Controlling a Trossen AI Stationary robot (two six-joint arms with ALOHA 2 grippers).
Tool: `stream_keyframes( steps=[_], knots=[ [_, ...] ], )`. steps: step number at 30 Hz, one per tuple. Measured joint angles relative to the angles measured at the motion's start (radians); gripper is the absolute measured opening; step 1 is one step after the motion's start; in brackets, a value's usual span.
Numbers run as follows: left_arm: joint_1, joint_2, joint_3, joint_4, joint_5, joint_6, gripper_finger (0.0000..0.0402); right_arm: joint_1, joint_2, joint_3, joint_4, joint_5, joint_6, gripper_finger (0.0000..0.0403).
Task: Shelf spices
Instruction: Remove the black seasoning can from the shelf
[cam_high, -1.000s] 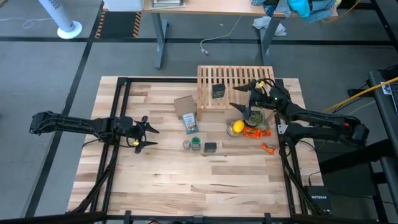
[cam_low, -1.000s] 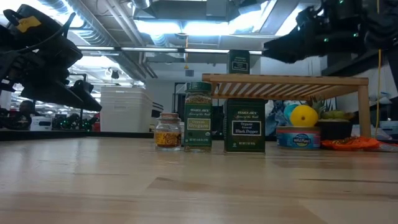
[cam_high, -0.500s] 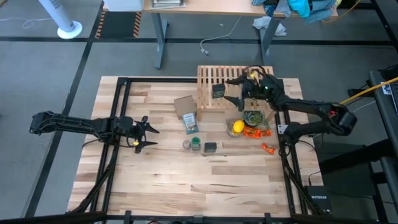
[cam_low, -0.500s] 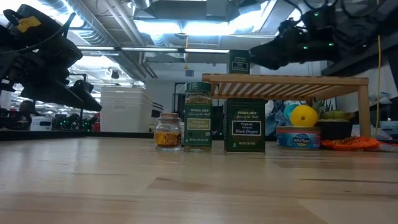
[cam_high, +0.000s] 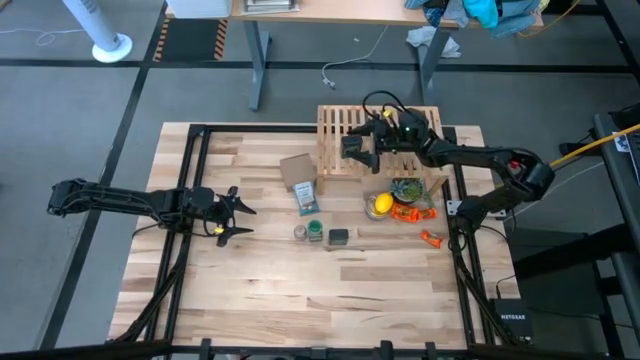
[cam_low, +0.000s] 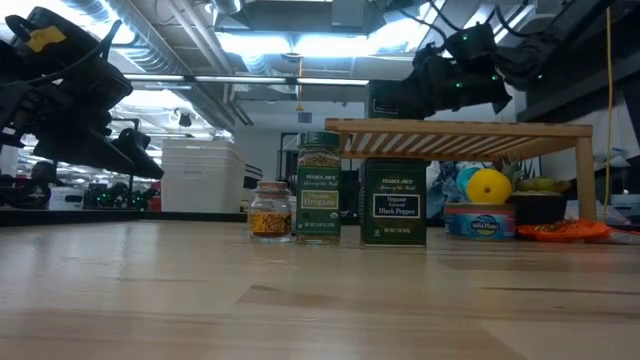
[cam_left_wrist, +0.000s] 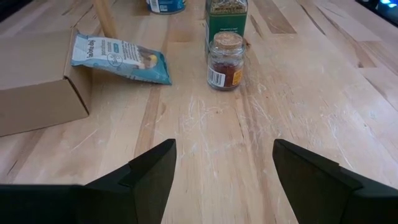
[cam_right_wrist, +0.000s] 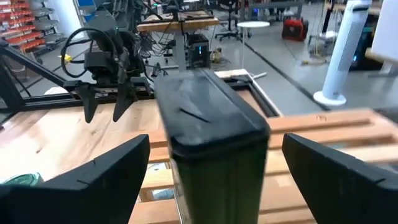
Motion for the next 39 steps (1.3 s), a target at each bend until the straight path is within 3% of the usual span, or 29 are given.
stream_keyframes(
  steps=[7, 20, 32, 39],
  knots=[
    [0.0, 0.0, 0.0, 0.0, 0.0, 0.0, 0.026, 0.0, 0.008, 0.0, -0.033, 0.062, 0.036, 0.034],
    [0.0, 0.0, 0.0, 0.0, 0.0, 0.0, 0.026, 0.057, 0.007, 0.001, -0.055, 0.114, 0.075, 0.0121],
    [0.0, 0.0, 0.0, 0.0, 0.0, 0.0, 0.026, 0.155, -0.006, 0.001, -0.073, 0.155, 0.056, 0.0121],
    [0.0, 0.0, 0.0, 0.0, 0.0, 0.0, 0.026, 0.263, -0.108, 0.0, -0.222, 0.326, 0.047, 0.0118]
  ],
)
